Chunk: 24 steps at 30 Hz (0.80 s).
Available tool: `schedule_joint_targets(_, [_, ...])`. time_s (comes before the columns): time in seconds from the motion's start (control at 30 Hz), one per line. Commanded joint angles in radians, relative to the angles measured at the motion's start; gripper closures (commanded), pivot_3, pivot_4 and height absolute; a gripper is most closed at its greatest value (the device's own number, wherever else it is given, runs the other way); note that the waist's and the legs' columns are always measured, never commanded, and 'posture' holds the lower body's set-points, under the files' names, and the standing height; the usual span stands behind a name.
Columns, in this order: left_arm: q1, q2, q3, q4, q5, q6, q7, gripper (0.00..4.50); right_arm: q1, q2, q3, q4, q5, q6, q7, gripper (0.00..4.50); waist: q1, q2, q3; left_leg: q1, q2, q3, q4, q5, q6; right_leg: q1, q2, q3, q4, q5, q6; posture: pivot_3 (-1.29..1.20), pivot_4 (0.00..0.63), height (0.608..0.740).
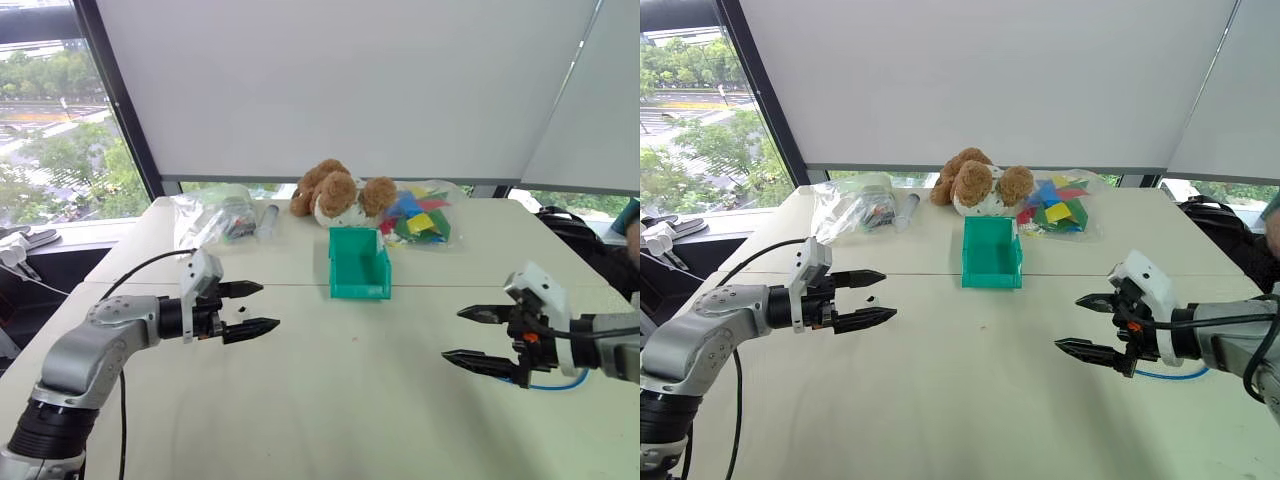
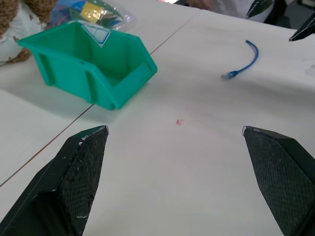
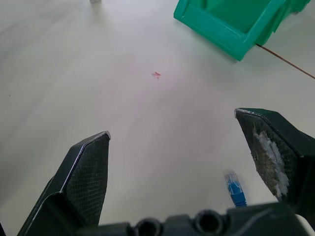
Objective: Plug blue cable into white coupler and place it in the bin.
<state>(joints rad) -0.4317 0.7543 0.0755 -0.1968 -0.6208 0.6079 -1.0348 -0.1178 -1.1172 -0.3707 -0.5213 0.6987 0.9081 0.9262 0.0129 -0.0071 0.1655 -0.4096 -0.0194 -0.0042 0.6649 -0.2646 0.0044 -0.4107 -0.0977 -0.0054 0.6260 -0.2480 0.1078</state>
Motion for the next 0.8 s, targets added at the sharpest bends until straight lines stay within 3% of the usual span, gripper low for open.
schedule_joint_targets(0.03, [0.004,0.004,0.036,-0.022,-0.002,-0.017,0.009,0.0,0.011,-0.018,-0.034,0.001,-0.009,-0.015,0.011,0.07,0.0,0.0,0.0,0.0,0.0,0.0,0.0,0.0,0.0,0.0,0.0,0.0,0.0,0.0,0.0,0.0,0.15,0.74])
schedule_joint_targets(0.17, [-0.003,0.002,0.066,-0.044,-0.062,0.028,0.021,0.0,0.014,-0.017,-0.033,0.012,-0.017,-0.019,0.015,0.07,0.0,0.0,0.0,0.0,0.0,0.0,0.0,0.0,0.0,0.0,0.0,0.0,0.0,0.0,0.0,0.0,0.15,0.74])
schedule_joint_targets(0.8, [-0.032,-0.027,0.022,-0.029,-0.036,0.013,0.042,0.0,0.083,0.027,-0.007,0.087,-0.119,-0.123,0.001,0.07,0.002,0.0,0.0,0.0,0.0,0.0,0.0,0.0,0.0,0.001,0.001,0.0,-0.002,0.0,0.0,0.0,0.15,0.74])
